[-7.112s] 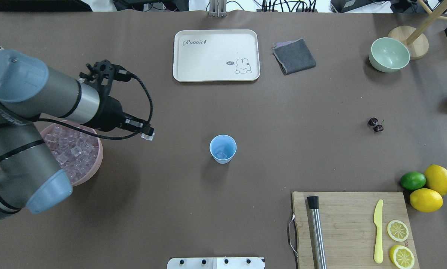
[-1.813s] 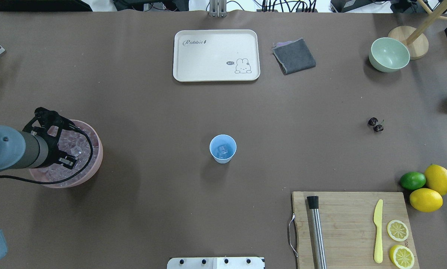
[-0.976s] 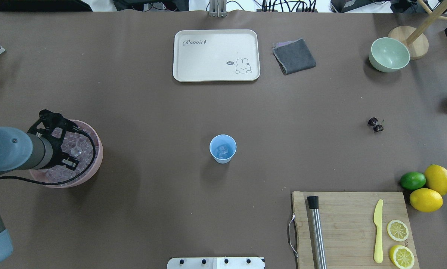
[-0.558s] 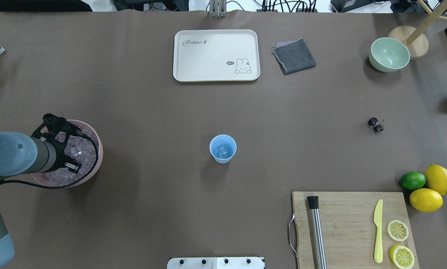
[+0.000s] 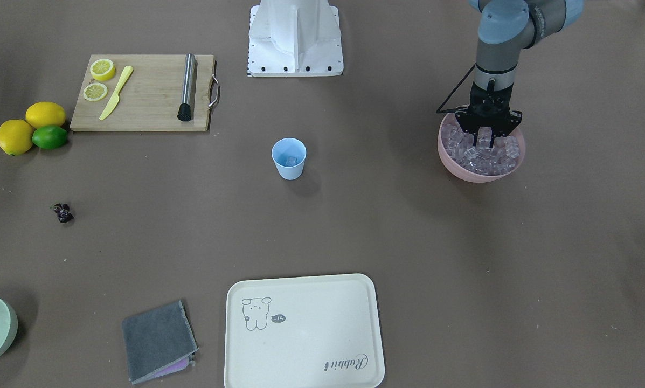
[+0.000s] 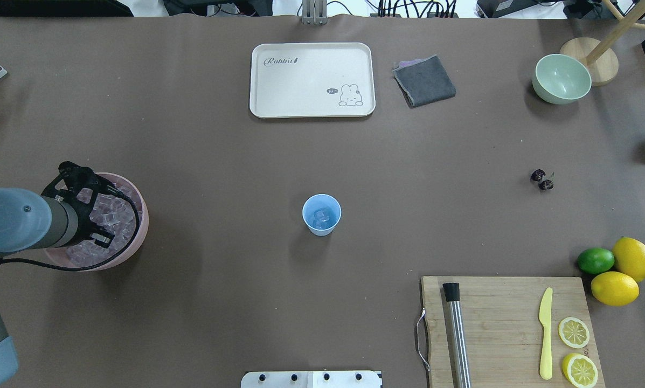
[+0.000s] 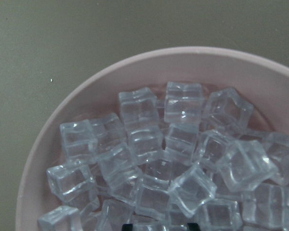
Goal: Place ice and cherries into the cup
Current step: 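Lower the left gripper into the bowl and grasp a third ice cube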
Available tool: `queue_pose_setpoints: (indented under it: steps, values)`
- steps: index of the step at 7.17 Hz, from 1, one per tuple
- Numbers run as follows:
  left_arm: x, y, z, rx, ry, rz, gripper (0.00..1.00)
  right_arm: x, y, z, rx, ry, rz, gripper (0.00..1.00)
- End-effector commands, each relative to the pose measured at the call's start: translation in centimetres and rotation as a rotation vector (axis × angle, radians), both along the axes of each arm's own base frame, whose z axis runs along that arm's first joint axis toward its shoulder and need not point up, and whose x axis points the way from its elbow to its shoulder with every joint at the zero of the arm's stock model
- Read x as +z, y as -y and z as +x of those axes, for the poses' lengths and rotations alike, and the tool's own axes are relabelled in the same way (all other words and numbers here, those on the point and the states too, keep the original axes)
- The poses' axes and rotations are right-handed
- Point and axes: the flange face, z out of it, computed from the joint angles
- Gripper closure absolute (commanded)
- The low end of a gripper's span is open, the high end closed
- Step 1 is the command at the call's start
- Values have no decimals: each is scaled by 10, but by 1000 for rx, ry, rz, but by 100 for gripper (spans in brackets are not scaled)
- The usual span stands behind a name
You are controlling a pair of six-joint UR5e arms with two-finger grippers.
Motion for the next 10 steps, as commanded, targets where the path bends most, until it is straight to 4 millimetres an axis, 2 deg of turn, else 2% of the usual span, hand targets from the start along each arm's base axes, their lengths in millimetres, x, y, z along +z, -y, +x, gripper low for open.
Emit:
queue_pose_setpoints:
  steps: [1, 2, 3, 4, 5, 6, 7, 8, 10]
  values:
    - [-52, -8, -21, 8, -37, 1, 100, 1, -2, 0, 0, 3, -3, 1]
    - [-58, -7, -16, 11, -38, -11, 100, 1, -2, 0, -1, 3, -2, 1]
    - [-55, -6, -15, 4, -32, -16, 100, 1, -2, 0, -1, 3, -2, 1]
    - [-39, 0, -6, -4, 0, -28, 100, 1, -2, 0, 0, 3, -5, 1]
    - [-34, 11, 11, -7, 11, -37, 73, 1, -2, 0, 0, 7, -4, 1]
    - [-31, 16, 18, -6, 18, -43, 43, 1, -2, 0, 0, 7, -5, 1]
    - [-27, 15, 18, -7, 26, -46, 35, 1, -2, 0, 0, 7, -5, 1]
    - [-24, 15, 15, -6, 31, -48, 33, 3, -4, 0, -1, 7, -9, 1]
    - [-15, 14, 12, -4, 49, -53, 45, 4, -5, 0, -1, 7, -12, 1]
